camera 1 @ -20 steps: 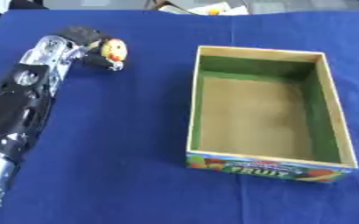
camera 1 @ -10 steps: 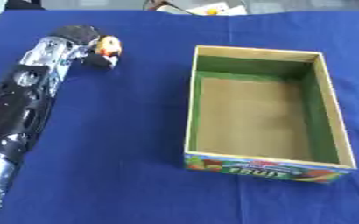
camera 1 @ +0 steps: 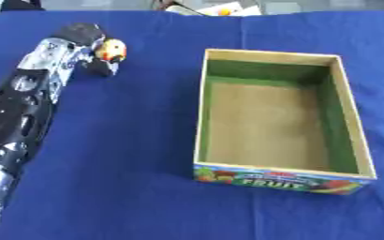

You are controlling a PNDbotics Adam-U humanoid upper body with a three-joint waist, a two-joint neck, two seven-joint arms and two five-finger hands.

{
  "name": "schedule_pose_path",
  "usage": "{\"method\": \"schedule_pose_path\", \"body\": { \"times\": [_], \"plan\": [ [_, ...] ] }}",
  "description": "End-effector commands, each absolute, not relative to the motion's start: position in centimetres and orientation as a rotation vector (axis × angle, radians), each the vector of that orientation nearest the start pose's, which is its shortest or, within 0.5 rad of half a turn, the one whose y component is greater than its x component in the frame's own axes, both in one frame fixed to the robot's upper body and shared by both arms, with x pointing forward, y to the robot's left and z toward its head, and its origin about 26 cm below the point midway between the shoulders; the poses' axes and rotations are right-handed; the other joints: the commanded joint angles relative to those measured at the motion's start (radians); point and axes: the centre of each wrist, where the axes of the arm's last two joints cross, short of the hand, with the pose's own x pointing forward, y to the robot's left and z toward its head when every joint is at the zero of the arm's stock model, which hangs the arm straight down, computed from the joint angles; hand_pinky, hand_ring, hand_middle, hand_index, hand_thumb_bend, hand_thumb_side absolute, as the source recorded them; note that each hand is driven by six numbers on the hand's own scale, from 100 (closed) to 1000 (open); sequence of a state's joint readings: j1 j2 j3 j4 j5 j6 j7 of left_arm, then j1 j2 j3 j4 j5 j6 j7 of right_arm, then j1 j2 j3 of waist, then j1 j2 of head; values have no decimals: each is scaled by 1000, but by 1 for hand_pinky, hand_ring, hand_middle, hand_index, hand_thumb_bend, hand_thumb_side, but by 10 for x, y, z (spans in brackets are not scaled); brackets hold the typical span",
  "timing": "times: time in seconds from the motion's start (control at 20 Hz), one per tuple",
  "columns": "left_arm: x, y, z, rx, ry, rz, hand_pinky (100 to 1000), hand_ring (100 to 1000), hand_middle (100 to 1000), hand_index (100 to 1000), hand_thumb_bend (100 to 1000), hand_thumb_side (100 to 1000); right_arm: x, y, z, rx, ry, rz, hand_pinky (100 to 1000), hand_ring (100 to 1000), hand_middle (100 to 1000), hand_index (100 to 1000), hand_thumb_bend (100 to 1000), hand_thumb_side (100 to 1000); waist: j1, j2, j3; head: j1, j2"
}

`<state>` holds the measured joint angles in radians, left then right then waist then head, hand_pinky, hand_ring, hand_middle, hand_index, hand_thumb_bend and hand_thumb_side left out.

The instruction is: Pick up objects on the table and place them in the box.

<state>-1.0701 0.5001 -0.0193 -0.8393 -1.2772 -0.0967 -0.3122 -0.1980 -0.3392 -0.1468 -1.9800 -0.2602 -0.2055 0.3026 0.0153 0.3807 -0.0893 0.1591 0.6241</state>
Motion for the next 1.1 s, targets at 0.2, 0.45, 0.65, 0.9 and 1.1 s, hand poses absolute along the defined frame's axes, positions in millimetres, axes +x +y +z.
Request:
{"method": "schedule_pose_path", "body": {
  "times": [0.2, 0.45, 0.65, 0.9, 1.1],
  "plan": [
    [488, 314, 265, 1332, -1341, -1312, 317, 507, 517, 648, 100, 245, 286, -311, 189, 91, -2372, 496, 640, 844, 660, 950, 100, 1000, -5, -29, -2, -8, 9],
    [488, 312, 265, 1294, -1397, -1278, 304, 495, 513, 642, 100, 247, 286, -312, 189, 94, -2370, 496, 640, 844, 660, 949, 100, 1000, -5, -33, -5, -11, 11],
    [486, 310, 272, 1305, -1421, -1268, 307, 504, 541, 677, 100, 246, 286, -312, 189, 97, -2368, 495, 641, 844, 660, 950, 100, 1000, -3, -39, -5, -15, 16],
    [485, 309, 277, 1358, -1379, -1281, 342, 557, 629, 765, 100, 244, 286, -313, 189, 104, -2363, 491, 641, 844, 659, 950, 100, 1000, -1, -49, -5, -19, 16],
    [484, 307, 281, 1379, -1368, -1296, 363, 588, 686, 793, 100, 245, 285, -313, 189, 107, -2359, 485, 641, 844, 660, 951, 100, 1000, -1, -54, -4, -21, 16]
  ]
}}
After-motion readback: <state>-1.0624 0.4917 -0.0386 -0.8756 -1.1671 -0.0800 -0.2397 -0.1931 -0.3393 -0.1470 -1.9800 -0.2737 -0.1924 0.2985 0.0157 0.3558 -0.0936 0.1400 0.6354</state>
